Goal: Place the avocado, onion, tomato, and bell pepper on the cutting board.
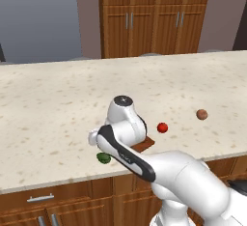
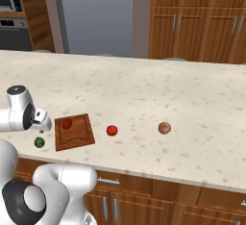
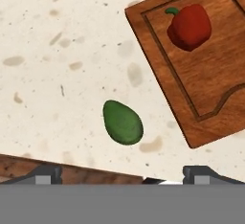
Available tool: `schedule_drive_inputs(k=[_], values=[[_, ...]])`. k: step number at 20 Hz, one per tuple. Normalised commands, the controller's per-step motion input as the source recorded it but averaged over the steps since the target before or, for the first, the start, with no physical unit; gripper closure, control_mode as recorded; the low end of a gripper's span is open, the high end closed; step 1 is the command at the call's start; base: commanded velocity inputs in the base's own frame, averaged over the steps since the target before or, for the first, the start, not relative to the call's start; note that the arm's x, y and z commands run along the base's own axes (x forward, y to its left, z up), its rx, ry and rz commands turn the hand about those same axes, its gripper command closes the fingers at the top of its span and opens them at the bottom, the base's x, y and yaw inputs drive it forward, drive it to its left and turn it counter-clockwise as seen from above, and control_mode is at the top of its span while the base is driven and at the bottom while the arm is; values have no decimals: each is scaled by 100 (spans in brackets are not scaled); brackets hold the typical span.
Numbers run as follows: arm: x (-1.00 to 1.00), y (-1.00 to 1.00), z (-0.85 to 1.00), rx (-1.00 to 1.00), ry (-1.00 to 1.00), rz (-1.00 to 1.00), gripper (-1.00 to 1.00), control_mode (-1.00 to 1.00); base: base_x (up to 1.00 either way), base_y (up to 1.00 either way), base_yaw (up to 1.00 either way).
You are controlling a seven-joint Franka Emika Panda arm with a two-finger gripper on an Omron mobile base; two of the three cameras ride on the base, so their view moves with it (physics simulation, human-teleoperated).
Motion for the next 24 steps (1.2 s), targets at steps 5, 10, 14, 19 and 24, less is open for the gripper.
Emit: schedule_drive_inputs(k=[5, 10, 14, 19, 24], values=[[8, 9, -18, 0, 2, 0, -100, -100, 0, 0, 0], [9, 0, -26, -1, 3, 0, -100, -100, 0, 0, 0], [12, 0, -24, -2, 3, 0, -100, -100, 0, 0, 0], [13, 1, -19, -2, 3, 0, -100, -100, 0, 0, 0], [5, 0, -20, -1, 3, 0, -100, -100, 0, 0, 0]])
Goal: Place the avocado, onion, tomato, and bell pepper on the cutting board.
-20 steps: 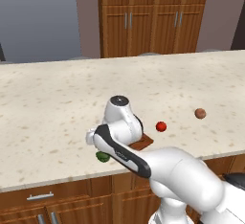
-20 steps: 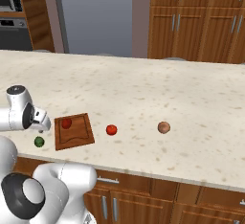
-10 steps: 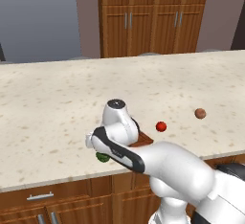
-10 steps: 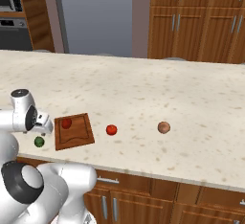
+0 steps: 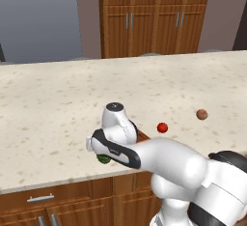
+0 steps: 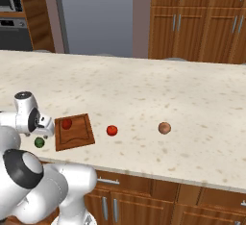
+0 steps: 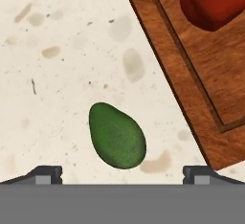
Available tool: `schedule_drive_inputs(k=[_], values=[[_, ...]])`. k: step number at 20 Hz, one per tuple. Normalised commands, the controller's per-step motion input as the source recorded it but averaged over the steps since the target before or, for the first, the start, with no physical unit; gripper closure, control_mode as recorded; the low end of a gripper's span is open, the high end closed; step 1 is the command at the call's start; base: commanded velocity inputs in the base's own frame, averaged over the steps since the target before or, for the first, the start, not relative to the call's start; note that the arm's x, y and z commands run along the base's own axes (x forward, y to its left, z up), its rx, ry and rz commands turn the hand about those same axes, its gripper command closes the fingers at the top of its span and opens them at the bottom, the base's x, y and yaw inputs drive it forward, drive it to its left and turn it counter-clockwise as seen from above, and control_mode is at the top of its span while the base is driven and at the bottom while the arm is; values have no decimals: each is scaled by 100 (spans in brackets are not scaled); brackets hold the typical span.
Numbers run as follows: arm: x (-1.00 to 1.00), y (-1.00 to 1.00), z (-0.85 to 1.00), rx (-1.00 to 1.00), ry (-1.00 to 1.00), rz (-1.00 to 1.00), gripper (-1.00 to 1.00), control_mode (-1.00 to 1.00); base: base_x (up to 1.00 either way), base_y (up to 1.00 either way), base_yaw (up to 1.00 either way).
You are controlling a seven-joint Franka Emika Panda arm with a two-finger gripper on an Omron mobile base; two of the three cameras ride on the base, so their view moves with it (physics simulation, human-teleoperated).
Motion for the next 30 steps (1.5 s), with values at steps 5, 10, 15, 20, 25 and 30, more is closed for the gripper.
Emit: schedule_drive_inputs(k=[5, 10, 15, 20, 25, 30], values=[[5, 0, -20, -1, 4, 0, -100, -100, 0, 0, 0], [7, 2, -21, 0, 5, 0, -100, -100, 0, 0, 0], [13, 9, -21, -2, 6, 0, -100, -100, 0, 0, 0], [15, 11, -17, -3, 4, 0, -100, -100, 0, 0, 0], [10, 9, -13, -4, 1, 0, 100, -100, 0, 0, 0], [-3, 4, -5, -3, 0, 0, 100, -100, 0, 0, 0]])
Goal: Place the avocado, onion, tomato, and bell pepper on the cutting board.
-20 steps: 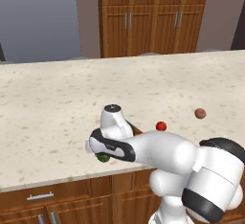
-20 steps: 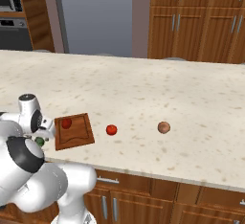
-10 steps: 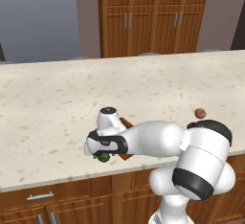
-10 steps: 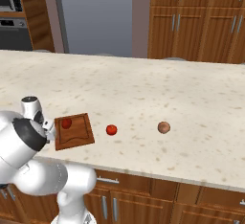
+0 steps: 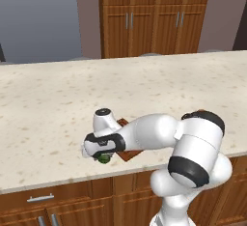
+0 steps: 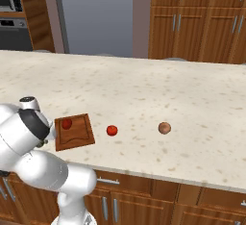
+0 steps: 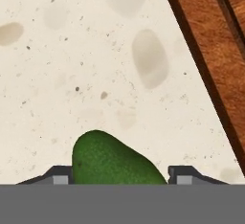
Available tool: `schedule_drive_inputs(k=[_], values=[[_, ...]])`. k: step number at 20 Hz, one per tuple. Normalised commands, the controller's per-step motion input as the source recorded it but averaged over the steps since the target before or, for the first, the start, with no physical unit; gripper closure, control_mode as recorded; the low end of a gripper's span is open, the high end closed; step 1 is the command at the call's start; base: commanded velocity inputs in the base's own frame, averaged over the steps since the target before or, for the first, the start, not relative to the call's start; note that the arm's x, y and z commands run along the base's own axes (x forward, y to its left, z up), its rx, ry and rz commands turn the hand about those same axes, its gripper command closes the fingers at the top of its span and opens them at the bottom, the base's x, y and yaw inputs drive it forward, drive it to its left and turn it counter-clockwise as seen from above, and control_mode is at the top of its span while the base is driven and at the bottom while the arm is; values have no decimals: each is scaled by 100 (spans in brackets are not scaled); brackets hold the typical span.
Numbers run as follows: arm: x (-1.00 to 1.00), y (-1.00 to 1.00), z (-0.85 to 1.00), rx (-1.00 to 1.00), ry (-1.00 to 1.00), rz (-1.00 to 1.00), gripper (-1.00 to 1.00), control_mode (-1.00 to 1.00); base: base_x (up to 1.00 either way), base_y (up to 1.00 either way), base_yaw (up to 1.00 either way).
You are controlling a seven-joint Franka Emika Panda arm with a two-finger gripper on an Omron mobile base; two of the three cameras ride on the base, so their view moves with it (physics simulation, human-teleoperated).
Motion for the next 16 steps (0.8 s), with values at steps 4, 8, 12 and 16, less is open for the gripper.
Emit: schedule_drive_inputs(k=[4, 8, 12, 16], values=[[-22, 0, 0, 0, 0, 0, 100, -100, 0, 0, 0], [-31, 0, 39, 0, -1, 0, 100, -100, 0, 0, 0], [-49, -9, 73, 0, -9, 0, 100, -100, 0, 0, 0], [-65, -52, 76, 0, -14, 3, 100, -100, 0, 0, 0]])
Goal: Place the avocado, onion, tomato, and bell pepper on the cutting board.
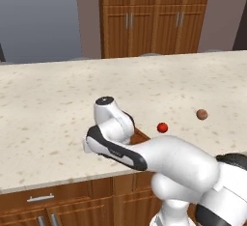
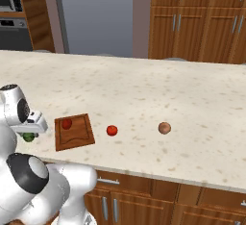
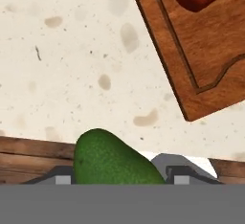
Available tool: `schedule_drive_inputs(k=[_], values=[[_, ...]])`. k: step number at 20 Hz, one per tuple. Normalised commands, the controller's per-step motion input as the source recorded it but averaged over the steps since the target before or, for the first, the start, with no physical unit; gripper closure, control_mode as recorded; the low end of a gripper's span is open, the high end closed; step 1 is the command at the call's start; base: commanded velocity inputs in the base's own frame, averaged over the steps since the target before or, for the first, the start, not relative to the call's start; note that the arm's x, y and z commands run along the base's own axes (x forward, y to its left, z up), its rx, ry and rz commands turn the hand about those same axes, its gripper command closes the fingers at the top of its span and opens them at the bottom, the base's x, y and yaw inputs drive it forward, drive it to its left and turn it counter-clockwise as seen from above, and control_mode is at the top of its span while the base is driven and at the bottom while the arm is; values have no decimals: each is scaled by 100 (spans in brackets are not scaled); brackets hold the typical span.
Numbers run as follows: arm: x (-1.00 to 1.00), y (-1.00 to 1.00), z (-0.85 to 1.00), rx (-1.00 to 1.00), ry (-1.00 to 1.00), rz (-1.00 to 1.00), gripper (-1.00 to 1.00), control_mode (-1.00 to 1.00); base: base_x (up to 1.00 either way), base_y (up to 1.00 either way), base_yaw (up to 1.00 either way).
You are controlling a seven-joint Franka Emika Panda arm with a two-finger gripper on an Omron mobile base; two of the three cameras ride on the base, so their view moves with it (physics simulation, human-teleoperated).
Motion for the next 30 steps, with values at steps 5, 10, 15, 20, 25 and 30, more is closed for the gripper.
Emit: schedule_drive_inputs(k=[5, 10, 15, 20, 25, 30], values=[[-32, -63, 76, 0, -9, 0, 100, -100, 0, 0, 0], [-1, -70, 64, 0, -7, 0, 100, -100, 0, 0, 0], [26, -58, 40, 0, -4, 0, 100, -100, 0, 0, 0], [46, -38, 10, 0, -7, 2, 100, -100, 0, 0, 0], [51, -26, 0, 0, -2, 4, 100, -100, 0, 0, 0], [48, -5, 0, 0, 0, 3, 100, -100, 0, 0, 0]])
